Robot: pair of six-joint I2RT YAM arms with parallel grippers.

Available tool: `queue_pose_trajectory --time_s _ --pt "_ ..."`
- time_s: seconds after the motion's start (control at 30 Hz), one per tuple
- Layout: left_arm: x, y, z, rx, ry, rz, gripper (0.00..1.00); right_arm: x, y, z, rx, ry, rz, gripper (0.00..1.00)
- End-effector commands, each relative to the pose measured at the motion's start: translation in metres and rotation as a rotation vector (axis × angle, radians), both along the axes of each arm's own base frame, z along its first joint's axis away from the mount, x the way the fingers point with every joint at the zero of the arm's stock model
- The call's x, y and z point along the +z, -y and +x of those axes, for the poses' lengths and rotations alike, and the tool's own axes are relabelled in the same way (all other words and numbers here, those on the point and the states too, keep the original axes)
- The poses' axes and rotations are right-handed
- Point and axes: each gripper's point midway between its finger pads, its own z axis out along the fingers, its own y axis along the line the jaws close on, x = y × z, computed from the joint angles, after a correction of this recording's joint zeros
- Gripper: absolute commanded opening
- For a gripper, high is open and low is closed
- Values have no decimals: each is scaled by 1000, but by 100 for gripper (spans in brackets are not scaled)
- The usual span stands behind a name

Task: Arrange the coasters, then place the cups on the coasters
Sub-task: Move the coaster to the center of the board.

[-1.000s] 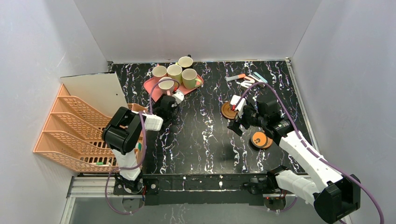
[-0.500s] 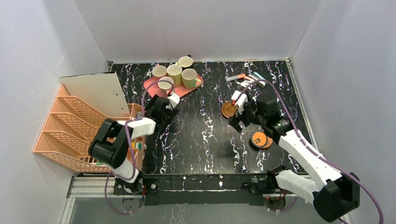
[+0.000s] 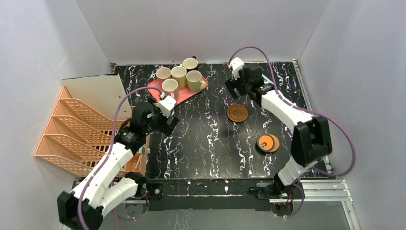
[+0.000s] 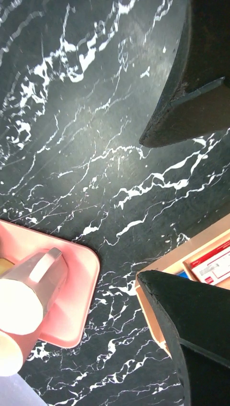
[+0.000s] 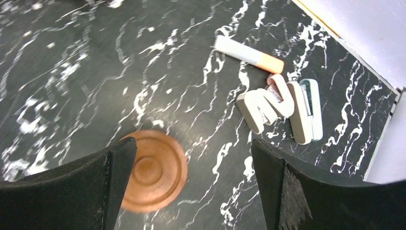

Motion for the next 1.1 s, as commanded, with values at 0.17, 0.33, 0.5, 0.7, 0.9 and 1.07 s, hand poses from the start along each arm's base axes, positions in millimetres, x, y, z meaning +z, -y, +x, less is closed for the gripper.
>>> queue_pose_trajectory --time_s 0.17,0.33,0.5,0.7,0.9,1.07 --pt "26 -7 -48 60 -14 -189 98 -22 34 34 -272 1 -40 99" --pt "16 -9 -52 57 -35 -175 98 -40 44 27 -280 -9 -84 99" --pt "11 -3 -61 -17 -20 -180 98 -72 44 21 -249 -95 -146 99" --pt "2 -1 -65 -67 -19 -143 98 -97 35 3 -129 -212 -160 99" --pt "-13 -1 -71 -112 2 -125 98 -111 36 -3 -106 -264 -187 99" --pt "-12 0 -79 -153 31 -129 98 -126 38 -8 -92 -305 -215 99"
